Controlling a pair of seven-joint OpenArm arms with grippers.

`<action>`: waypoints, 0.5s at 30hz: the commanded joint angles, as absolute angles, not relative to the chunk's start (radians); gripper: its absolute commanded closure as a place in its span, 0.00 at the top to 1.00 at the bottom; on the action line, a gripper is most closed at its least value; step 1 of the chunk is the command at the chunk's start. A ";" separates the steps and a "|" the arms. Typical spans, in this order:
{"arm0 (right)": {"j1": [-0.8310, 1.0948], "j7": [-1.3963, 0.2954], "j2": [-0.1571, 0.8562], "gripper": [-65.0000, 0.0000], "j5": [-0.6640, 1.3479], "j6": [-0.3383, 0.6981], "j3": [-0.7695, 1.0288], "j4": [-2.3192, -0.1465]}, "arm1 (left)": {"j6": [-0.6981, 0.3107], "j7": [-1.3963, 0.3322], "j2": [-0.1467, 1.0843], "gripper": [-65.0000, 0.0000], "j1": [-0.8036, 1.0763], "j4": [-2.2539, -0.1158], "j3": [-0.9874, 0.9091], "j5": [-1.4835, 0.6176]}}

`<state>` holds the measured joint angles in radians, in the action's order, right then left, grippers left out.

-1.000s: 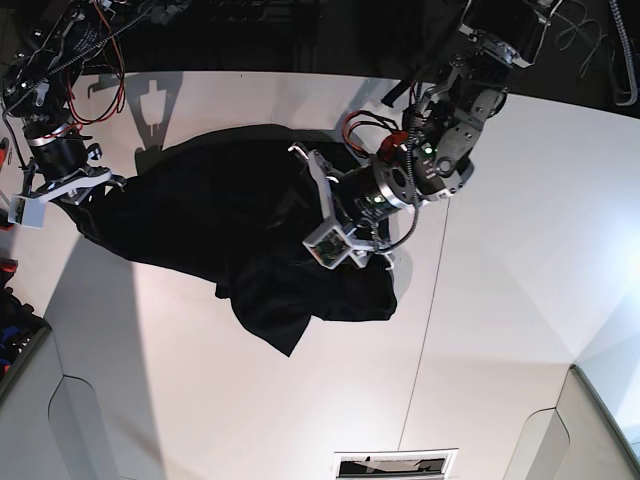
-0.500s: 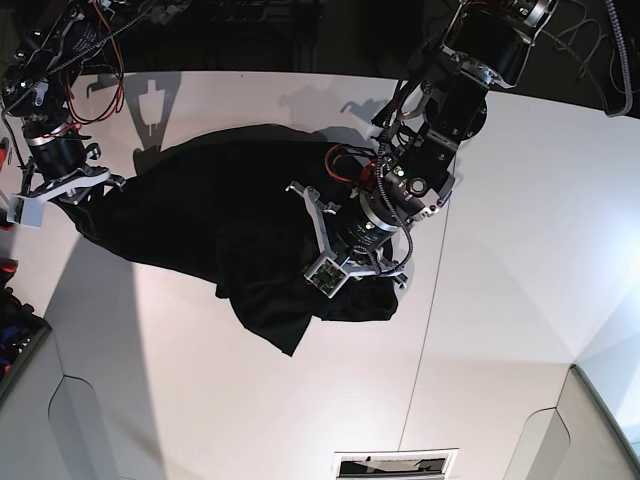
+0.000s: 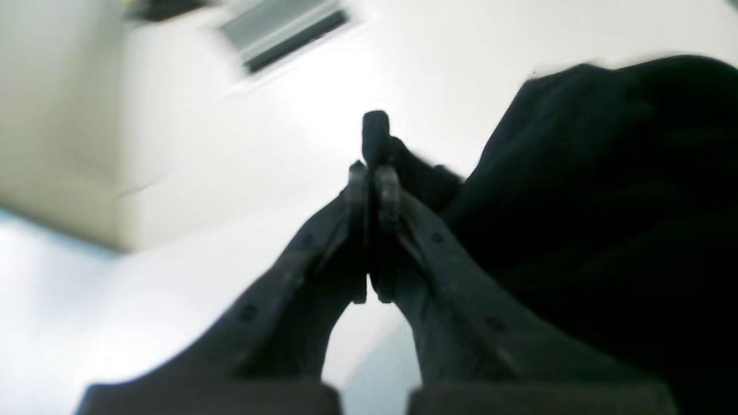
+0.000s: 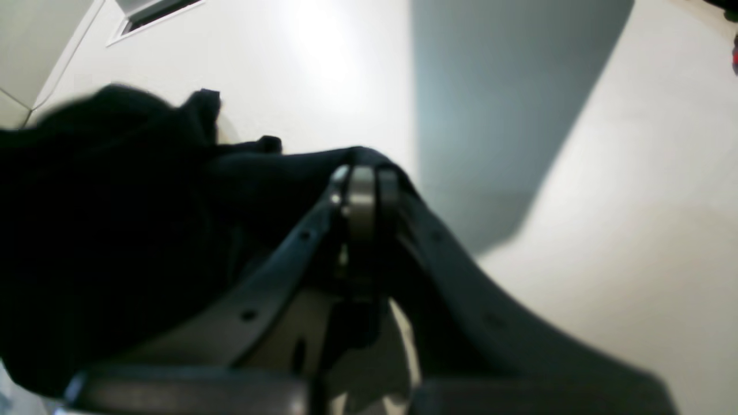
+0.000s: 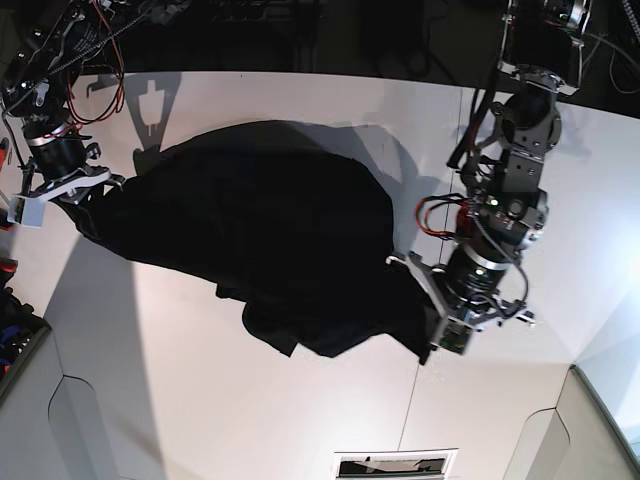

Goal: Layout the t-shirt on the table in an organized manner, then fold the t-shirt properly
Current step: 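Stretch the shirt between grippers and lay it flat on the table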

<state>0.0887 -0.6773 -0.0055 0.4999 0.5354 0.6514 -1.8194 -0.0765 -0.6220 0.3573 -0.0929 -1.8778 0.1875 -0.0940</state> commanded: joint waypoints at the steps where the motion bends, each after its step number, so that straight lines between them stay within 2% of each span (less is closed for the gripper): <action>1: 0.078 -0.650 0.009 0.00 0.517 0.543 0.653 -1.838 | -0.052 -0.601 0.384 0.00 -0.114 -1.918 0.140 -0.088; 8: 0.078 -0.633 0.066 0.00 0.567 0.542 0.676 -1.839 | 0.007 -0.611 0.546 0.00 -0.114 -2.078 -0.162 -0.137; 15: 0.078 -0.653 0.086 0.00 0.662 0.543 0.808 -1.839 | 0.008 -0.602 0.666 0.00 -0.117 -2.121 -0.337 -0.214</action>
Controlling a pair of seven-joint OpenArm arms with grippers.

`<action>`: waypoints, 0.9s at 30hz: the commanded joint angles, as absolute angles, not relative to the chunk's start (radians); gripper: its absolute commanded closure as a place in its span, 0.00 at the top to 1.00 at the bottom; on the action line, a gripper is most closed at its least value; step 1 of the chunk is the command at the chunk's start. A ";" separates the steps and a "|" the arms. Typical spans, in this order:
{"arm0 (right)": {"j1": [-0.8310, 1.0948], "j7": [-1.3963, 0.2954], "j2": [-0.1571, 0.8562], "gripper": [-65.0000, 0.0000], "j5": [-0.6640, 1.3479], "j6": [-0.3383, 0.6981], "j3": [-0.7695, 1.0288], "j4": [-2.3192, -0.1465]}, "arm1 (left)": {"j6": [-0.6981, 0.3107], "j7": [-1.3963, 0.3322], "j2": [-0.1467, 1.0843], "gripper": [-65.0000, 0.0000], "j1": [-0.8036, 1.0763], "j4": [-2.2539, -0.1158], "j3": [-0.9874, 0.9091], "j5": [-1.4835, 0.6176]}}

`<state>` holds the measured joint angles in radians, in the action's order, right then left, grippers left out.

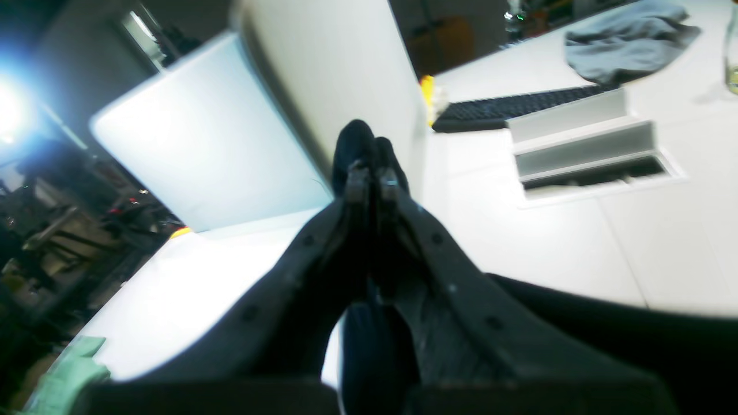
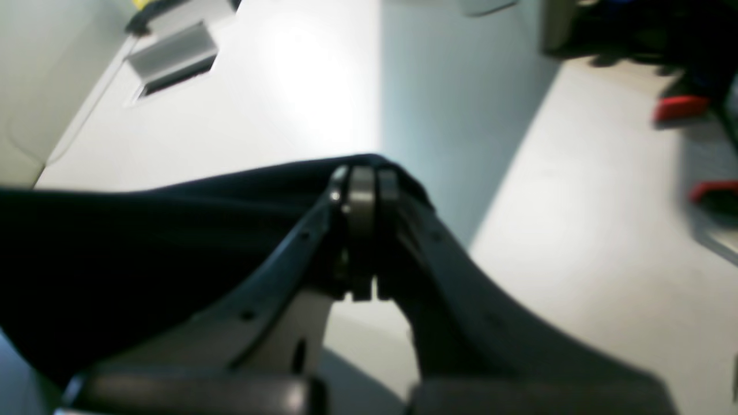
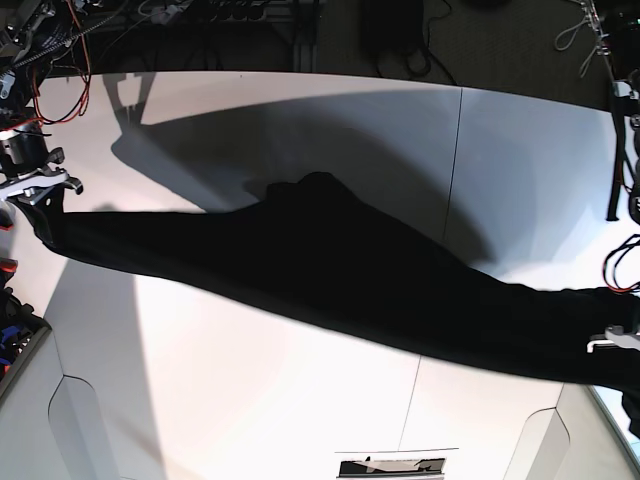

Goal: Layout the t-shirt on the table in an organized manner, then fold the t-shirt properly
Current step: 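Stretch the shirt between grippers and lay it flat on the table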

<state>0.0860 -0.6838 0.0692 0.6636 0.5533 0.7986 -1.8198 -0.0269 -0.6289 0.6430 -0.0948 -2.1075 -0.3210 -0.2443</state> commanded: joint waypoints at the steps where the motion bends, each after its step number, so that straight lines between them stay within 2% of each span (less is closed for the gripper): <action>1: 0.078 -0.660 0.090 0.00 0.673 0.543 0.828 -1.839 | 0.008 -0.602 0.682 0.00 -0.120 -2.121 -0.350 -0.224; 7: 0.078 -0.664 0.143 0.00 0.700 0.547 0.854 -1.839 | 0.004 -0.585 0.717 0.00 -0.139 -2.119 -0.359 -0.280; 11: 0.078 -0.664 0.163 0.00 0.701 0.547 0.854 -1.839 | -0.070 -0.561 0.714 0.00 -0.139 -2.106 -0.352 -0.327; 18: 0.070 -0.682 0.166 0.00 0.699 0.546 0.810 -1.839 | -0.144 -0.494 0.678 0.00 -0.195 -1.898 -0.155 -0.340; 19: 0.069 -0.681 0.165 0.04 0.698 0.546 0.802 -1.839 | -0.157 -0.479 0.665 0.00 -0.213 -1.851 -0.117 -0.337; 21: 0.065 -0.682 0.165 0.29 0.693 0.542 0.789 -1.839 | -0.185 -0.442 0.639 0.00 -0.253 -1.746 -0.046 -0.312; 23: 0.060 -0.682 0.163 0.48 0.673 0.537 0.781 -1.839 | -0.212 -0.408 0.613 0.00 -0.302 -1.629 0.022 -0.290; 25: 0.059 -0.682 0.163 0.58 0.669 0.534 0.778 -1.838 | -0.246 -0.384 0.590 0.01 -0.352 -1.509 0.081 -0.284; 27: 0.059 -0.682 0.163 0.59 0.662 0.534 0.778 -1.838 | -0.286 -0.375 0.569 0.22 -0.401 -1.401 0.128 -0.284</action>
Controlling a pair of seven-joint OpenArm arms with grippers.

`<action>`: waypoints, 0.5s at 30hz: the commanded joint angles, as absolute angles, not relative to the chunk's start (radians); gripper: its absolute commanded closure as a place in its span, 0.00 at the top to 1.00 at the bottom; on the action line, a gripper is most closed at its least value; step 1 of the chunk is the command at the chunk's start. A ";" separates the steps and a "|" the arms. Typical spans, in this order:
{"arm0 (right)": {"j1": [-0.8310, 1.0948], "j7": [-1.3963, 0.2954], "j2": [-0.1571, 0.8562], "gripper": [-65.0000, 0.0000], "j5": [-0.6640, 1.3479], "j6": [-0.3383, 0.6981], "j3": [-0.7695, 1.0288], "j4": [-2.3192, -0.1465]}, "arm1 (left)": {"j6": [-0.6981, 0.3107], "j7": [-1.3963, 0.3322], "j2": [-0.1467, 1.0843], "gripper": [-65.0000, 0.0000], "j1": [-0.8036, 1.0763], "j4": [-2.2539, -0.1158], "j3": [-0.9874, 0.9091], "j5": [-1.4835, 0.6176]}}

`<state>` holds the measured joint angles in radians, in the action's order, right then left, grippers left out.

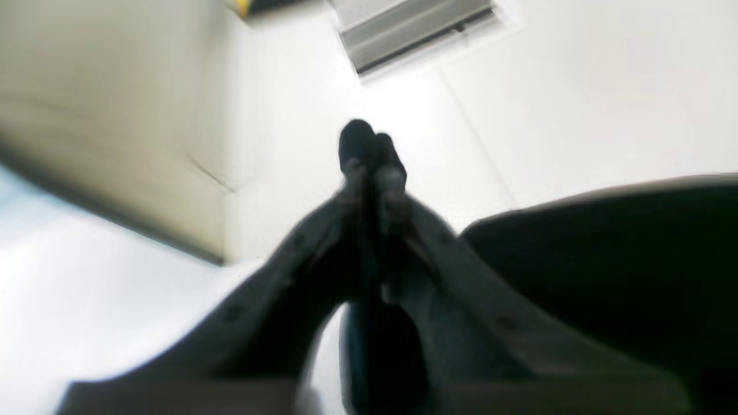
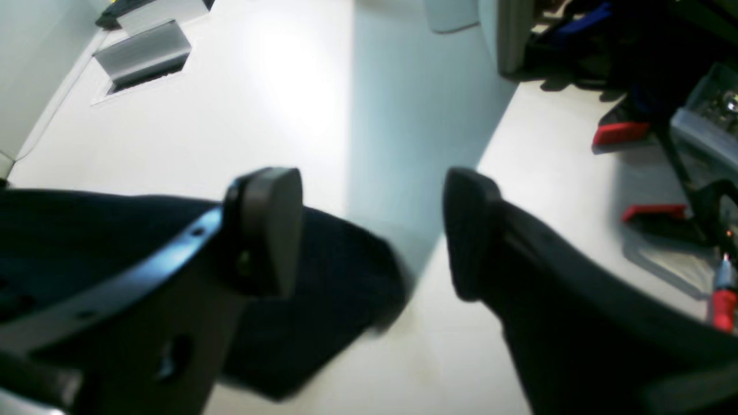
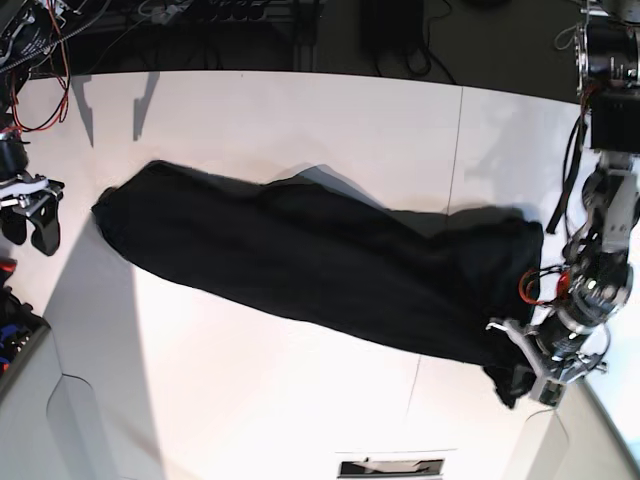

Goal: Layout the t-shirt on the table in an organized manner, then fold the t-shirt properly
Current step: 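Stretch the shirt between grippers and lay it flat on the table, then release the shirt and regrasp its ends with both grippers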

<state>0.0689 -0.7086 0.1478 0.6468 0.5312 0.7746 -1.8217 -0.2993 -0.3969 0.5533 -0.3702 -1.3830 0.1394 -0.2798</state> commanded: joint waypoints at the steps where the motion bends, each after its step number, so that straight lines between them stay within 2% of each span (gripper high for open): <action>1: 0.059 -0.683 0.163 0.59 0.659 0.534 0.778 -1.838 | -0.302 -0.377 0.560 0.33 -0.422 -1.357 0.146 -0.285; 3: 0.059 -0.688 0.163 0.59 0.658 0.534 0.778 -1.838 | -0.303 -0.380 0.555 0.47 -0.448 -1.301 0.168 -0.289; 7: 0.062 -0.705 0.160 0.59 0.659 0.534 0.778 -1.838 | -0.245 -0.478 0.560 0.47 -0.458 -1.313 0.160 -0.297; 11: 0.064 -0.726 0.135 0.59 0.690 0.535 0.778 -1.838 | -0.251 -0.596 0.592 0.47 -0.457 -1.401 0.134 -0.364; 15: 0.064 -0.761 0.088 0.59 0.719 0.544 0.778 -1.838 | -0.262 -0.628 0.654 0.47 -0.404 -1.525 0.103 -0.418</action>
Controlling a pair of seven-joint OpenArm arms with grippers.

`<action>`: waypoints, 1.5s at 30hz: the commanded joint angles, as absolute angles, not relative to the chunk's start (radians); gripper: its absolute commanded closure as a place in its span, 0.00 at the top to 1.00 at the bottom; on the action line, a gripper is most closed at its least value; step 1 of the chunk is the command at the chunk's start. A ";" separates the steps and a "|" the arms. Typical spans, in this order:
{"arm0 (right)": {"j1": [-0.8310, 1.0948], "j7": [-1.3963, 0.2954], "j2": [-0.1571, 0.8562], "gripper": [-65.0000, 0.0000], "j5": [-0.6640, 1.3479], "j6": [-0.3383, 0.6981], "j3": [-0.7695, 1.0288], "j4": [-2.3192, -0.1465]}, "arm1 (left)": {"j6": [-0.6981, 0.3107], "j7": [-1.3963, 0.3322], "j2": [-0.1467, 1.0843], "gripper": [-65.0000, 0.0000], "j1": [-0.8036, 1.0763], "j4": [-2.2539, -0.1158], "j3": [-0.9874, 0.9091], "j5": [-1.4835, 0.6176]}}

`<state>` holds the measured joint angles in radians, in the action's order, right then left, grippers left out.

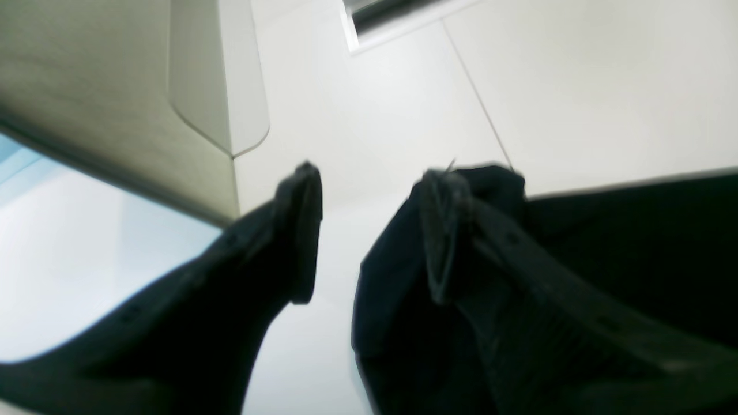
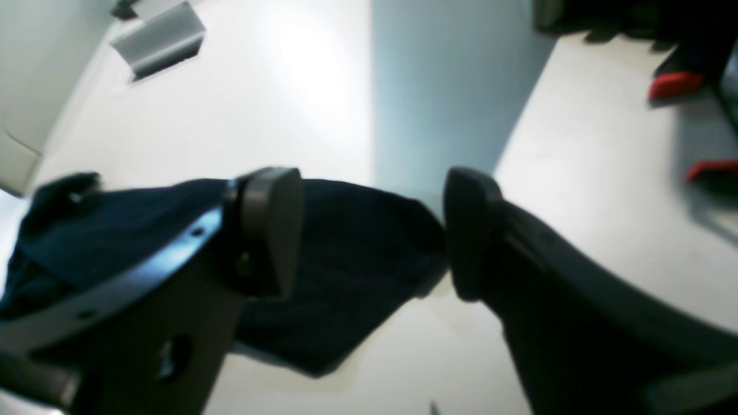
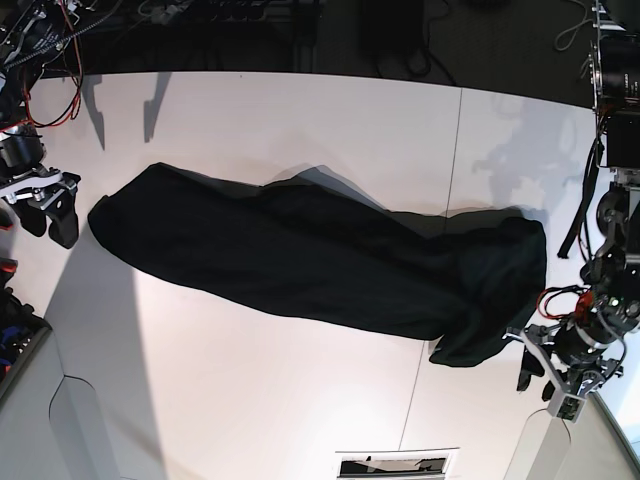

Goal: Layout the t-shirt on the table in an organized manner, then fold the t-shirt properly
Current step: 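Release the shirt and regrasp its ends with both grippers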

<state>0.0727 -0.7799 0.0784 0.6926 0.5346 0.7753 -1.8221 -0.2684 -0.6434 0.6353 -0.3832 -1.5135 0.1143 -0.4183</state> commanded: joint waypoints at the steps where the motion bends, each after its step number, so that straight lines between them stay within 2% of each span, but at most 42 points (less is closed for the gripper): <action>1: 0.064 -0.771 0.072 0.59 0.725 0.546 0.778 -1.838 | -0.283 -0.628 0.668 0.47 -0.381 -1.558 0.094 -0.431; 5: 0.070 -0.800 0.019 0.59 0.726 0.547 0.756 -1.838 | -0.358 -0.629 0.702 0.46 -0.282 -1.652 0.081 -0.481; 13: 0.164 -0.794 -0.024 0.59 0.748 0.547 0.662 -1.838 | -0.360 -0.590 0.700 0.46 -0.070 -1.674 0.081 -0.478; 19: 0.252 -0.797 -0.054 0.59 0.767 0.565 0.541 -1.838 | -0.343 -0.557 0.696 0.46 0.019 -1.674 0.080 -0.444; 24: 0.302 -0.753 -0.093 0.59 0.681 0.564 0.441 -1.837 | -0.304 -0.540 0.695 0.46 0.037 -1.674 0.080 -0.393; 29: 0.312 -0.710 -0.123 0.59 0.594 0.557 0.413 -1.806 | -0.249 -0.540 0.696 0.46 0.037 -1.674 0.080 -0.349; 45: 0.218 -0.633 -0.150 0.59 0.592 0.558 0.395 -1.527 | -0.247 -0.485 0.695 0.46 0.083 -1.609 0.080 -0.336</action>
<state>0.2150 -0.6094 -0.1463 0.6117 0.5747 0.3981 -1.5314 -0.2546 -0.5056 0.6785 0.0940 -1.5955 0.0910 -0.3340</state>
